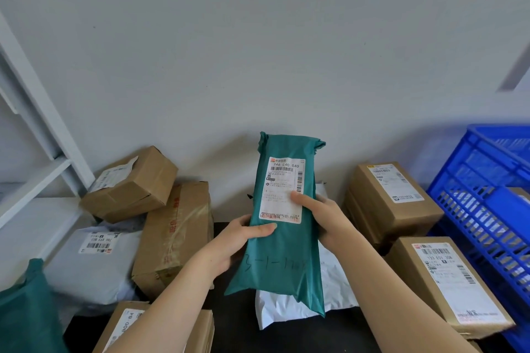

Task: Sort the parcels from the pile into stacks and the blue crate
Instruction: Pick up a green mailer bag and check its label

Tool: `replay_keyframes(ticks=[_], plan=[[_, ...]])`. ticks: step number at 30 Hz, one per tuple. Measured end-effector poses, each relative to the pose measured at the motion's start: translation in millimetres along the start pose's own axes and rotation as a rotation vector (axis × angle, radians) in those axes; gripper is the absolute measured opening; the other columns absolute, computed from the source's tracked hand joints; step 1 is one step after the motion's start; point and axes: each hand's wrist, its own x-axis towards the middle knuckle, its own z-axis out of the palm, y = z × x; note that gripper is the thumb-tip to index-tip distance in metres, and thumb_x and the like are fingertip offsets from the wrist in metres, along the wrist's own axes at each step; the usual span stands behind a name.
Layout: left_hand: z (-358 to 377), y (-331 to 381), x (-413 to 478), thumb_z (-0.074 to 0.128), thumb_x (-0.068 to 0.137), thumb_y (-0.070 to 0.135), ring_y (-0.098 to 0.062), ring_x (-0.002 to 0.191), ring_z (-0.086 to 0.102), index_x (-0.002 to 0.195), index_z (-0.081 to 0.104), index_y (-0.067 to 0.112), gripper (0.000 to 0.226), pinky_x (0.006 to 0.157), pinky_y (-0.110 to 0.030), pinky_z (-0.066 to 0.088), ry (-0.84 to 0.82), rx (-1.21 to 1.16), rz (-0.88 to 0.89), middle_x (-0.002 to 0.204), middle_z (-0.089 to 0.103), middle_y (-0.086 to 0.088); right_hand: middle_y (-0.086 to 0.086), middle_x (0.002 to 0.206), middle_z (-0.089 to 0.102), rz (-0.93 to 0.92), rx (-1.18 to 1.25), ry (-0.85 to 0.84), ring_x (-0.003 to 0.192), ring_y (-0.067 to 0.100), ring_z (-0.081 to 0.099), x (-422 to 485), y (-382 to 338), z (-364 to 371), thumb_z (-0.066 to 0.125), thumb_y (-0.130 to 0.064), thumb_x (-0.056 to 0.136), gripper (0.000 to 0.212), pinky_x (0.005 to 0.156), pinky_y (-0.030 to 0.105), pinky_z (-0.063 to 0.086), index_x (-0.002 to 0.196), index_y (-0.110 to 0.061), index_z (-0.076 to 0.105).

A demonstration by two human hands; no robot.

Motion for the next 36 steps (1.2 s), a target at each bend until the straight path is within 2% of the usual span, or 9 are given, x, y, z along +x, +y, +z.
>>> replay_keyframes(ticks=[4,9,13,18,21,27,30,33,36], plan=[[-2,-3,3,0.087,0.051,0.037,-0.024,0.11,0.063,0.124,0.056,0.023,0.08,0.106,-0.049,0.04,0.019,0.082,-0.016,0.112,0.071,0.001,0.002,0.098,0.074,-0.035,-0.003,0.02,0.09,0.023,0.07,-3,-1,0,0.076,-0.017,0.08,0.032,0.069,0.034,0.056,0.11,-0.015,0.064],[-3,-7,3,0.081,0.071,0.007,-0.023,0.11,0.06,0.119,0.048,0.026,0.061,0.106,-0.044,0.04,0.001,0.13,-0.051,0.117,0.066,-0.004,0.003,0.097,0.073,-0.061,-0.003,0.076,0.089,0.023,0.069,-3,-7,-2,0.074,-0.021,0.083,0.032,0.065,0.031,0.052,0.113,-0.014,0.064],[-1,-6,2,0.077,0.073,-0.003,-0.018,0.11,0.057,0.105,0.046,0.035,0.059,0.104,-0.035,0.042,-0.028,0.206,-0.046,0.114,0.063,0.001,0.002,0.094,0.074,-0.095,-0.015,0.085,0.084,0.021,0.069,-3,-11,-1,0.074,-0.024,0.083,0.033,0.061,0.028,0.05,0.112,-0.013,0.065],[-1,-8,4,0.08,0.071,-0.001,-0.009,0.107,0.054,0.108,0.042,0.038,0.066,0.099,-0.027,0.04,-0.074,0.38,-0.066,0.111,0.06,0.011,0.001,0.088,0.074,-0.152,0.013,0.078,0.078,0.019,0.07,-4,-19,2,0.074,-0.026,0.082,0.03,0.057,0.026,0.05,0.108,-0.015,0.064],[0,-7,5,0.08,0.071,0.002,-0.01,0.111,0.053,0.106,0.041,0.041,0.065,0.101,-0.028,0.039,-0.083,0.441,-0.066,0.112,0.058,0.013,-0.001,0.088,0.073,-0.196,0.018,0.101,0.078,0.018,0.069,-3,-23,2,0.072,-0.029,0.083,0.025,0.059,0.026,0.049,0.105,-0.019,0.063],[-4,-3,4,0.082,0.071,0.007,-0.014,0.12,0.054,0.124,0.043,0.032,0.071,0.106,-0.035,0.042,-0.131,0.472,-0.046,0.125,0.059,0.007,-0.003,0.095,0.071,-0.228,0.046,0.148,0.085,0.02,0.069,-2,-30,7,0.07,-0.035,0.084,0.022,0.066,0.029,0.051,0.099,-0.023,0.06],[-9,18,8,0.08,0.074,0.027,-0.016,0.116,0.058,0.122,0.047,0.034,0.058,0.1,-0.035,0.046,-0.097,0.197,0.061,0.122,0.062,0.004,-0.002,0.097,0.072,-0.255,0.042,0.158,0.087,0.021,0.07,-2,-34,8,0.072,-0.036,0.082,0.029,0.076,0.035,0.056,0.105,-0.022,0.06],[-9,52,13,0.068,0.066,0.07,-0.019,0.122,0.052,0.132,0.048,0.02,0.086,0.107,-0.046,0.038,0.077,0.028,0.226,0.131,0.057,0.0,-0.002,0.098,0.072,-0.275,0.049,0.144,0.088,0.021,0.07,-4,-39,11,0.074,-0.035,0.08,0.034,0.078,0.036,0.057,0.109,-0.022,0.061],[1,96,9,0.046,0.075,0.075,-0.018,0.11,0.057,0.119,0.054,0.015,0.075,0.098,-0.039,0.045,0.317,0.083,0.396,0.12,0.06,-0.003,-0.002,0.095,0.074,-0.282,0.063,0.103,0.084,0.02,0.072,-7,-44,15,0.075,-0.032,0.08,0.032,0.071,0.032,0.056,0.108,-0.022,0.063]])
